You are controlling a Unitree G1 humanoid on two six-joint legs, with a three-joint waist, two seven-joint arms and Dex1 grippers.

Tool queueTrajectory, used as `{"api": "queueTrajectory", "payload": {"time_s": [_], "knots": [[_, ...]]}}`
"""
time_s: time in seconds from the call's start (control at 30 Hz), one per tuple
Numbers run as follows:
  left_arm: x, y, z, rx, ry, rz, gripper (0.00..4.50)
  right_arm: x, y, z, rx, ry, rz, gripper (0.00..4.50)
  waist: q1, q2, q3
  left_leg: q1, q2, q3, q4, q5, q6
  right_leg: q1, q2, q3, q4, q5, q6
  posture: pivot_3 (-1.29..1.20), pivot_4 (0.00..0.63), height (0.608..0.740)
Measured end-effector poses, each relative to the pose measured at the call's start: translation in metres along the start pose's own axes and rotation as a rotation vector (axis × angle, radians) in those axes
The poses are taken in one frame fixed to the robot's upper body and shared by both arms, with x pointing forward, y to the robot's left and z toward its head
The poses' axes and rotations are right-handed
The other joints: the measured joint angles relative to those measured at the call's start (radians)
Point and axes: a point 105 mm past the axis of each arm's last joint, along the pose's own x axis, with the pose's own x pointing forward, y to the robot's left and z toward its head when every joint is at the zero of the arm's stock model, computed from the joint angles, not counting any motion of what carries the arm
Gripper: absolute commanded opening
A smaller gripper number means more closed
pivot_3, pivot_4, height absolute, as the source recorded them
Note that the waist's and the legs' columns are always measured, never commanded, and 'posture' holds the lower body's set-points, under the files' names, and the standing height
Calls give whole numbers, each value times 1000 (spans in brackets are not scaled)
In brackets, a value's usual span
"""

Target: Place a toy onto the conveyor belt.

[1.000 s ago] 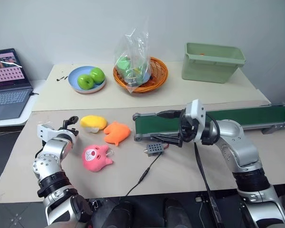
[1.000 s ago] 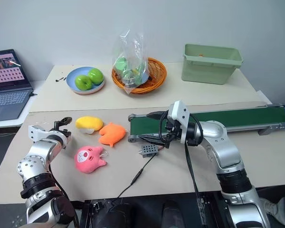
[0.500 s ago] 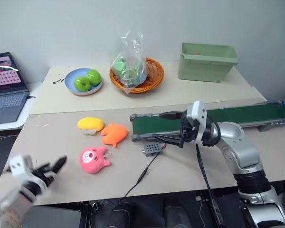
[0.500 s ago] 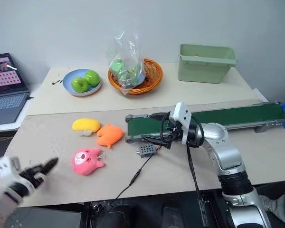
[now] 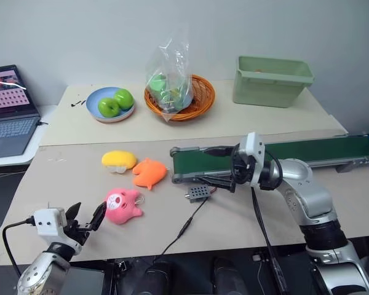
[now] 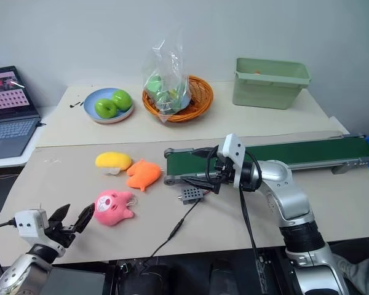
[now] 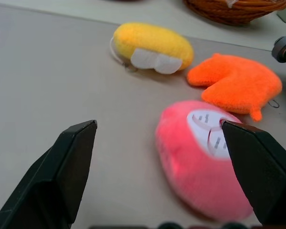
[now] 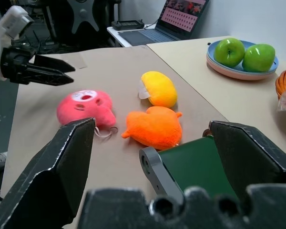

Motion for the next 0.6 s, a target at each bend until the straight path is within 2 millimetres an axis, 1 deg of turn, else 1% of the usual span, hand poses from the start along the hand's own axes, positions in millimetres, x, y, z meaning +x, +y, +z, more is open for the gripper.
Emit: {"api": "queueTrajectory", "payload": {"time_s": [0.1, 0.3, 0.4, 0.43, 0.5, 0.57, 0.6], "knots": [[0, -10, -3, 13, 19, -46, 4458, 1, 0, 0, 2, -4, -2, 4500, 1, 0, 0, 0, 4, 1, 0, -1, -2, 0, 5, 0, -2, 0, 0, 0, 150, 740], [12, -14, -11, 21, 41, -66, 4458, 0, -1, 0, 3, -4, -9, 4500, 4, 0, 0, 1, 6, 4, 0, -1, -3, 0, 8, 0, -3, 2, -3, 0, 150, 740], [27, -19, -2, 35, 8, -95, 4458, -1, -2, 1, 2, -6, -18, 4500, 4, 0, 0, 1, 6, 5, 0, -1, -3, 0, 8, 0, -3, 4, -6, 0, 150, 740], [30, -21, 1, 42, -3, -106, 4458, -1, -3, 1, 2, -6, -20, 4500, 4, 0, 0, 1, 6, 5, 0, -1, -3, 0, 8, 0, -3, 4, -6, 0, 150, 740], [34, -21, 2, 56, -1, -111, 4458, -1, -3, 1, 1, -7, -23, 4500, 3, 0, 0, 1, 6, 5, 0, -1, -3, 0, 8, 1, -4, 4, -7, 0, 150, 740], [36, -20, -4, 72, 27, -109, 4458, -3, -5, 2, -1, -8, -34, 4500, -3, 0, 0, 1, 6, 5, 0, -2, -3, 0, 8, 2, -4, 5, -7, 0, 150, 740], [37, -20, -10, 82, 54, -111, 4458, -4, -7, 2, -3, -11, -46, 4500, -4, 0, 0, 1, 6, 5, 0, -2, -3, 0, 9, 2, -4, 5, -7, 0, 150, 740]]}}
